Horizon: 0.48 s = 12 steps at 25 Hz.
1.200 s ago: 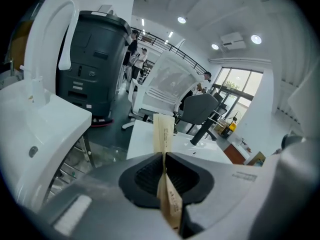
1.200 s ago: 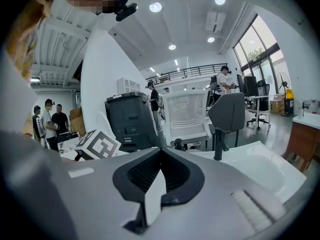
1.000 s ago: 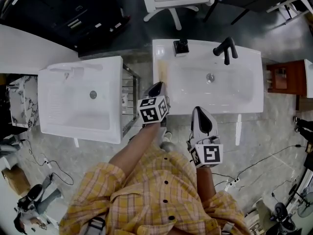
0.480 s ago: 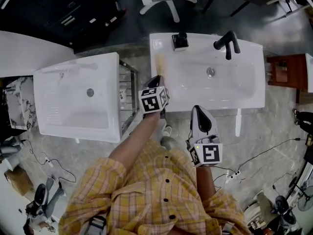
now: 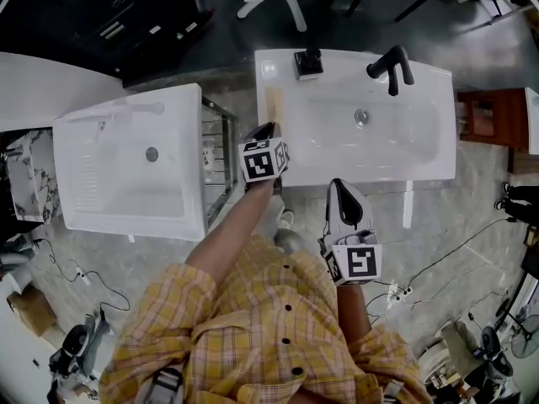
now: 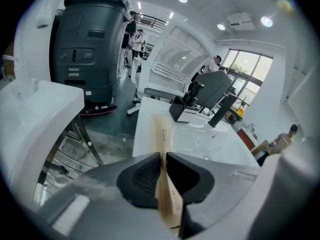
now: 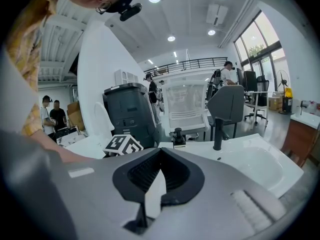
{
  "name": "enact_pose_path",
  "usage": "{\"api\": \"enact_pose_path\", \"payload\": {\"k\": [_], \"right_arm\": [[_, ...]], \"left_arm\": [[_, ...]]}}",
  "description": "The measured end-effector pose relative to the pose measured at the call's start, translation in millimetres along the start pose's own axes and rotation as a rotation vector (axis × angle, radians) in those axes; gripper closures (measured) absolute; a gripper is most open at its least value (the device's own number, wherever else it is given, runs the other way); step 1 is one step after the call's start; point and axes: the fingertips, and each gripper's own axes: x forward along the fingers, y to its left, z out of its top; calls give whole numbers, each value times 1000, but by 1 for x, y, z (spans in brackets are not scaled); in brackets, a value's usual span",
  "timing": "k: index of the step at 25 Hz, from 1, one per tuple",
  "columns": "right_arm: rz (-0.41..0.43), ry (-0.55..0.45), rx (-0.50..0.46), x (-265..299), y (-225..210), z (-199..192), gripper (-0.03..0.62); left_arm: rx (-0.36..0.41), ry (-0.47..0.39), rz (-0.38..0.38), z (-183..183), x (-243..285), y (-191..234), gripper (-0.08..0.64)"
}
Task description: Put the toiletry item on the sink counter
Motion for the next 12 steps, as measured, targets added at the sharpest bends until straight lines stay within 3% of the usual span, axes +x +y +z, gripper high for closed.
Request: {"api": "enact_pose_path", "payload": {"k": [12], "right_arm": [[6,0,2,-5,3,0,594]], "left_arm": [[-7,-41,-12,1,-13,5,486]]}}
